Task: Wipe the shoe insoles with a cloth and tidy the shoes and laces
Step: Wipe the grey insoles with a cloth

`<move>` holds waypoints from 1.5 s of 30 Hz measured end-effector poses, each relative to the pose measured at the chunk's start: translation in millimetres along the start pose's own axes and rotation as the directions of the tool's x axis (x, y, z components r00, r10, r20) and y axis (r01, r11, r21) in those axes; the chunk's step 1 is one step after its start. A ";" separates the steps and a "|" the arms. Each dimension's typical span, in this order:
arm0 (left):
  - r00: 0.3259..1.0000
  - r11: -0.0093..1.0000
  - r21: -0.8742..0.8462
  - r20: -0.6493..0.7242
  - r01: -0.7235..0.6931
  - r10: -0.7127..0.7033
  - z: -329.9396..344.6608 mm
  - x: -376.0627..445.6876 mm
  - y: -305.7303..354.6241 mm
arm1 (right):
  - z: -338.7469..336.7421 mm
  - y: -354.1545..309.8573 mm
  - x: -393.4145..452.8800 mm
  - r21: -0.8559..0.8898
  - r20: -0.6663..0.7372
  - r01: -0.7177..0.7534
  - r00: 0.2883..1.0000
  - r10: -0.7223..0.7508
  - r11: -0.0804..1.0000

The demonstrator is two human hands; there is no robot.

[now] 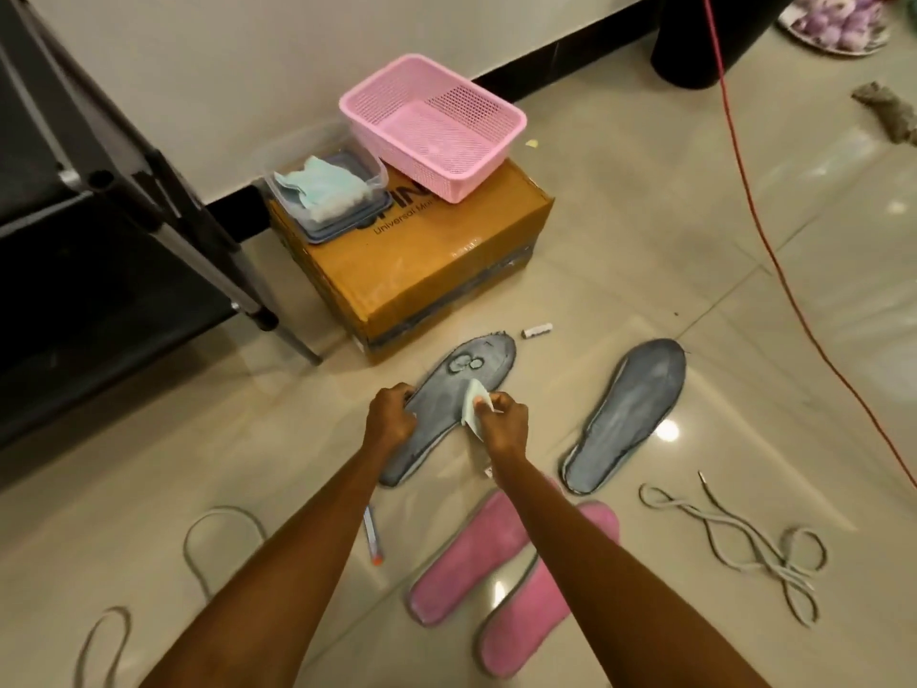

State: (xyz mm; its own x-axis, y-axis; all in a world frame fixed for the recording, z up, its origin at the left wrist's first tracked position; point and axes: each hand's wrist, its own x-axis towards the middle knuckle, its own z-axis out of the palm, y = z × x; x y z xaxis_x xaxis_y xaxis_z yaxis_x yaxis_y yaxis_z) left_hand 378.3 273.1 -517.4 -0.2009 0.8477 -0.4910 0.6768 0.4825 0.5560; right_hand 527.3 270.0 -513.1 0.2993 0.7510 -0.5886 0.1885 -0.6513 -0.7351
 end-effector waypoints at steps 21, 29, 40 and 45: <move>0.932 0.984 0.089 0.343 -0.153 0.114 147.9 -55.7 154.0 | -145.0 38.8 6.0 0.253 -0.279 -0.235 0.911 0.304 0.938; 0.817 0.954 -0.299 0.542 -0.033 0.197 84.9 -66.7 162.6 | -168.5 -11.0 -13.6 0.237 -0.350 -0.013 0.932 0.097 0.971; 0.868 0.549 -0.763 0.480 0.340 0.130 -112.6 -206.5 241.7 | -172.0 -201.0 -174.7 0.258 -0.018 0.192 0.981 -0.194 0.947; 0.953 0.104 -0.977 0.204 0.184 0.223 -200.9 -297.1 254.5 | -183.0 -265.7 -282.7 0.201 0.224 0.381 0.879 -0.420 0.903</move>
State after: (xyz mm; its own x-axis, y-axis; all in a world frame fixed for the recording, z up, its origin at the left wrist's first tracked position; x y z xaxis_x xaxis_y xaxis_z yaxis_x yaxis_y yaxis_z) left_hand 467.9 188.3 -95.2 0.1036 0.8708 -0.4807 -0.6589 0.4221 0.6227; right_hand 563.7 210.8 -89.8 -0.0261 0.9585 -0.2839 0.0964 -0.2803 -0.9551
